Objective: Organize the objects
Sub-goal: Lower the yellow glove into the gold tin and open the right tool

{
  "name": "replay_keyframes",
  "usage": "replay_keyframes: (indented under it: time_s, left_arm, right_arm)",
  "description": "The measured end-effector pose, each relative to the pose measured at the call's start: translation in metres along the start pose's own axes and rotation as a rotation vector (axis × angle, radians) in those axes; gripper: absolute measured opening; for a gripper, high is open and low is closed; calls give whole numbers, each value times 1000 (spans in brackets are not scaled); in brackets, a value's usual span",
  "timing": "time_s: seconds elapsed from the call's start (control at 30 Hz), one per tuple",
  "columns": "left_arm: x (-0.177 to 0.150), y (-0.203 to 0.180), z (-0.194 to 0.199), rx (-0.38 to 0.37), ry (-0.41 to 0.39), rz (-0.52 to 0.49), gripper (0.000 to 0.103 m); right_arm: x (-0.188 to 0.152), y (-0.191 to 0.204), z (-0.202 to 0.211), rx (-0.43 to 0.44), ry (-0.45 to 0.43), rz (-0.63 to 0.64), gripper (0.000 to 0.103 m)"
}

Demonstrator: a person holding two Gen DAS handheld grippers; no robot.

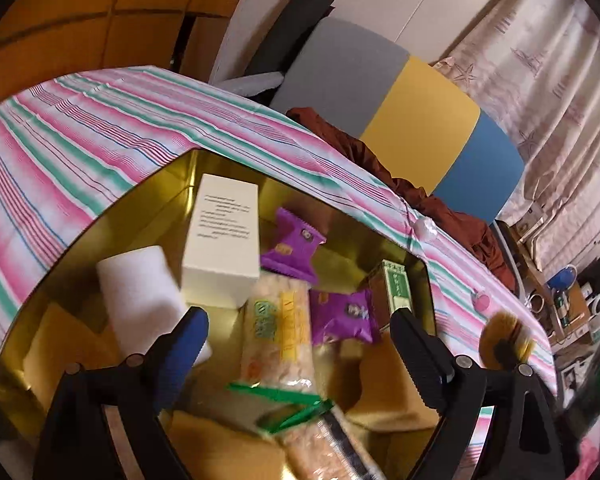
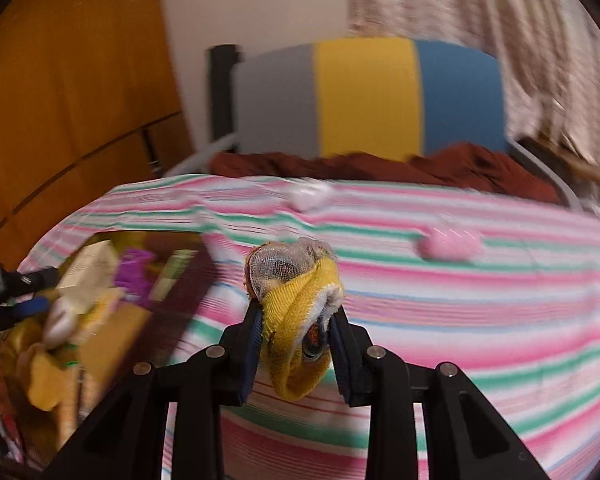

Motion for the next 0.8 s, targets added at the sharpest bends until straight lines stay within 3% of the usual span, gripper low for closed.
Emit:
replay_keyframes:
  time_s: [0.27, 0.57, 0.8]
  left_arm:
    - [-15, -4, 21, 30, -53, -92, 93]
    - [-25, 7, 29, 30, -49, -85, 93]
    - [-26, 9, 27, 31, -47, -89, 94]
  right_arm:
    - [23, 86, -30, 157, 84, 108, 30]
    - [19, 128, -85, 136, 196, 190, 31]
    - [12, 128, -118, 99, 287, 160, 42]
Point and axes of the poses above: each gripper's, at about its wrist camera, not at the fingertips, and z roughly against the way its jaws point, y to its left, x to its top, the point moved 7 cm from there along -z, roughly the way its jaws point, and after that the axes turned 12 degrees about -z, right-handed, at the moved point
